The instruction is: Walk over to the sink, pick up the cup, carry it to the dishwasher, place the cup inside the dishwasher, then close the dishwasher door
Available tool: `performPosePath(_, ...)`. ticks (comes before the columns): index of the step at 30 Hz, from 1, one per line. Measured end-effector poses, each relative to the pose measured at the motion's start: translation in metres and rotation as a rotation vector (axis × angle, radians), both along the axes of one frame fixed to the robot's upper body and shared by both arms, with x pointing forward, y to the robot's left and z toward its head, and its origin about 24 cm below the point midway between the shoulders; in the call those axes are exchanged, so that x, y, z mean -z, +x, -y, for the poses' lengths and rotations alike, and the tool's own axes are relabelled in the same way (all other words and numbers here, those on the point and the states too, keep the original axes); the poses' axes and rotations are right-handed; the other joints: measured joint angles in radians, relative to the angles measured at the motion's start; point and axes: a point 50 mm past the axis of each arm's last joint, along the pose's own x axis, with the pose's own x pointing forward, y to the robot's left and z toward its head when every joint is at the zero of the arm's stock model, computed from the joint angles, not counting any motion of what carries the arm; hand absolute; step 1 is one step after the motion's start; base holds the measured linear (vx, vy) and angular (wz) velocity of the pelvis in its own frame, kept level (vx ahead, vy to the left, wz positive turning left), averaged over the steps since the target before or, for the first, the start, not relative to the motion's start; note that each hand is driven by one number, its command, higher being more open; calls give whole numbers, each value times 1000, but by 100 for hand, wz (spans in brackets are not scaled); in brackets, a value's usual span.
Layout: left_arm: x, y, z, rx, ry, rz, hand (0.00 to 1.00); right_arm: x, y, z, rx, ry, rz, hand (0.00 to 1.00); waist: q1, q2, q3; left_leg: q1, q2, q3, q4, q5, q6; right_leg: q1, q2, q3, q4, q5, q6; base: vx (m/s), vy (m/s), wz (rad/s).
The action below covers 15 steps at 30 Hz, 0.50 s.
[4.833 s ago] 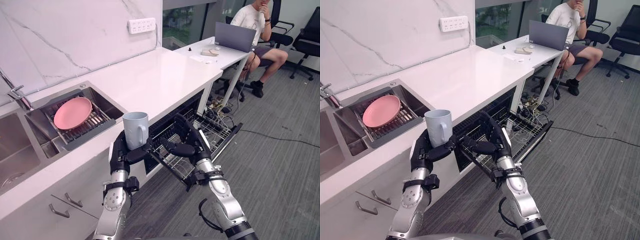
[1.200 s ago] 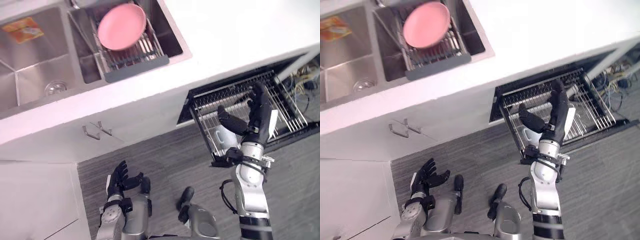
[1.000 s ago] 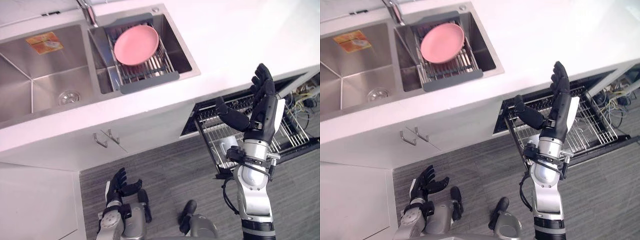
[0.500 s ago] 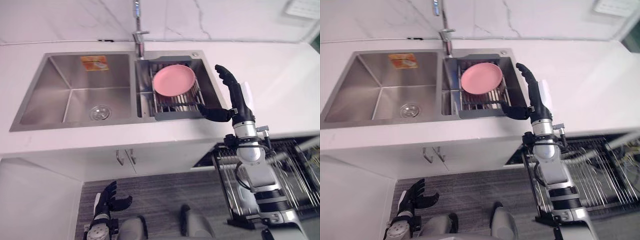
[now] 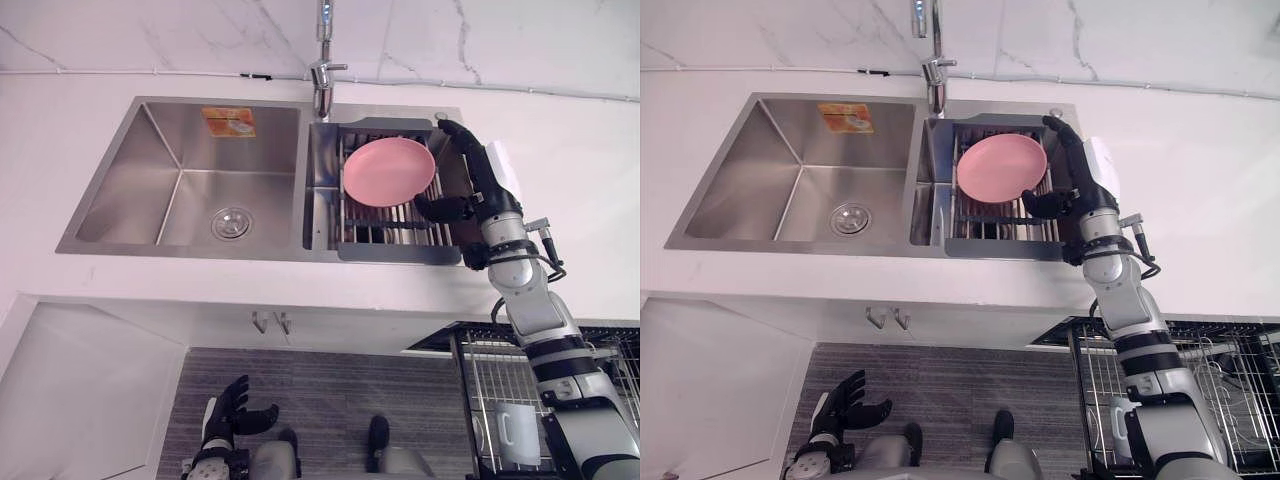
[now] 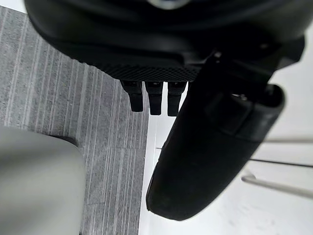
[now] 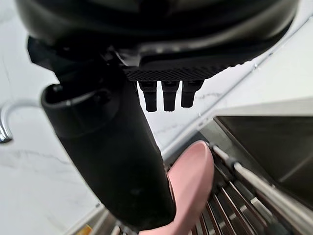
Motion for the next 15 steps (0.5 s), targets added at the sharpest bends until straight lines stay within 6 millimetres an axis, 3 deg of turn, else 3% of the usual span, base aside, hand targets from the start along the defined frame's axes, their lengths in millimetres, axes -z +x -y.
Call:
performPosePath(4, 0, 0, 0, 1, 2, 2, 90, 16, 13, 3, 25, -160, -120, 90, 2, -1, 1, -11, -14, -19, -26, 30, 6, -1, -11, -22, -24, 34, 1, -84, 13, 16)
performPosePath(6, -1, 1, 0, 1, 3, 6, 90, 11, 17, 5, 40, -215, -122, 90, 2, -3, 2, -20, -21, -26, -32, 44, 10, -7, -16, -27, -28, 43, 1, -126, 5, 14)
performPosePath(11, -4, 7, -4, 2, 17, 33, 90, -4, 30, 10, 95, -318, -130, 90, 7, -25, 17, -72, -39, -37, -35, 79, 22, -46, -30, -29, -40, 60, 3, -159, -7, 8)
performPosePath(15, -8, 21, -8, 1, 40, 61, 90, -36, 46, 5, 142, -419, -73, 90, 20, -32, 71, -128, -23, -29, 7, 77, 12, -85, -12, -19, -37, 57, -25, -209, -47, -5)
